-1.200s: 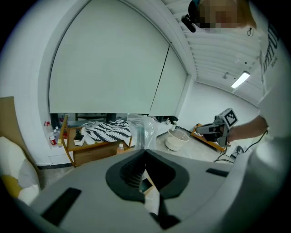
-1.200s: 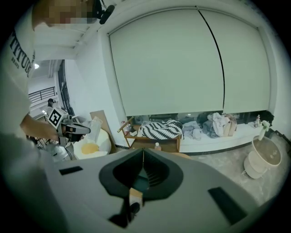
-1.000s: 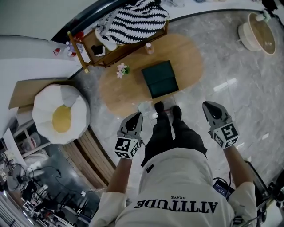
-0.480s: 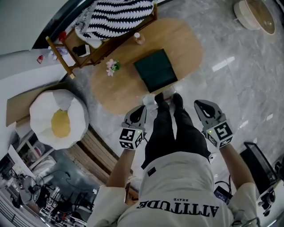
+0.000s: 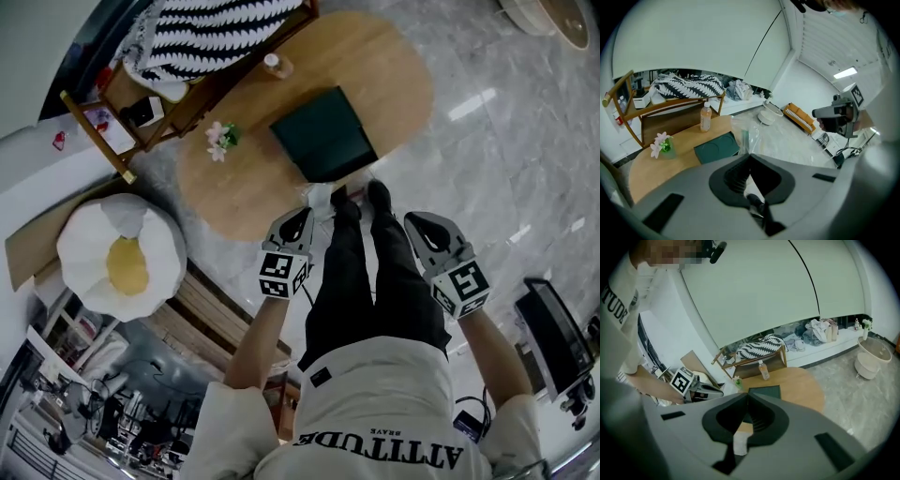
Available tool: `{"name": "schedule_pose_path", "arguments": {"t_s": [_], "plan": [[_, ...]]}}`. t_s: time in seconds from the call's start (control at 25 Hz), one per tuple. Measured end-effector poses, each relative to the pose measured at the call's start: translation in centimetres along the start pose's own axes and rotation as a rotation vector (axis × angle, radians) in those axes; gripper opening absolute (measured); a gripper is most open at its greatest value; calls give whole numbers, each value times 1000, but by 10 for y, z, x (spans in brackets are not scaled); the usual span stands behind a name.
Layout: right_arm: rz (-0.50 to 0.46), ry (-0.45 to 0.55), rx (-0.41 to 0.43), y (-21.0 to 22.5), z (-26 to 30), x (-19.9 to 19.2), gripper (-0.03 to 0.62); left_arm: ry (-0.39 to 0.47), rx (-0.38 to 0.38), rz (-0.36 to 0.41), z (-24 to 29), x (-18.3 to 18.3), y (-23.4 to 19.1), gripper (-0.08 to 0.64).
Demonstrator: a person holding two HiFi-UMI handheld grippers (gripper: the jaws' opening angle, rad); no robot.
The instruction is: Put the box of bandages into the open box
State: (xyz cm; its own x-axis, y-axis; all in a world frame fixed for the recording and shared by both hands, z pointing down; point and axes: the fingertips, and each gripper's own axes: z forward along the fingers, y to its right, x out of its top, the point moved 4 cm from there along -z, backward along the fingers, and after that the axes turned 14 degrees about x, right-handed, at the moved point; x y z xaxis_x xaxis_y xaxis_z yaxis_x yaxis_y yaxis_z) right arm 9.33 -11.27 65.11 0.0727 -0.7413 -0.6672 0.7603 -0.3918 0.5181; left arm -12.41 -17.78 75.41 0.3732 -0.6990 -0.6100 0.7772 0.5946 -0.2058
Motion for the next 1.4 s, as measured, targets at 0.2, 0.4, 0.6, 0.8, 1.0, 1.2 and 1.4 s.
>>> {"name": "schedule_pose_path", "arguments": {"t_s": [0.2,0.4,0.6,0.8,1.0,1.2,1.4], "plan": [[70,12,-23,17,17,-15,20,-43,-17,58,39,-14,-5,21],[122,23,-24,29,34,-30,20,-79,-24,119,71,-27,-11,21],[174,35,-33,36,47,-47,20,-121,-30,249,107,-49,-15,21],[221,48,-51,43,52,-67,21,-176,-28,336,139,-74,-19,21],[265,55,-71,50,53,-87,20,-236,-13,432,168,-93,-23,21],[291,62,-84,61,56,-103,20,-292,-28,511,200,-109,-23,21],[320,66,-112,73,52,-120,20,-362,-59,600,226,-131,-12,21]]}}
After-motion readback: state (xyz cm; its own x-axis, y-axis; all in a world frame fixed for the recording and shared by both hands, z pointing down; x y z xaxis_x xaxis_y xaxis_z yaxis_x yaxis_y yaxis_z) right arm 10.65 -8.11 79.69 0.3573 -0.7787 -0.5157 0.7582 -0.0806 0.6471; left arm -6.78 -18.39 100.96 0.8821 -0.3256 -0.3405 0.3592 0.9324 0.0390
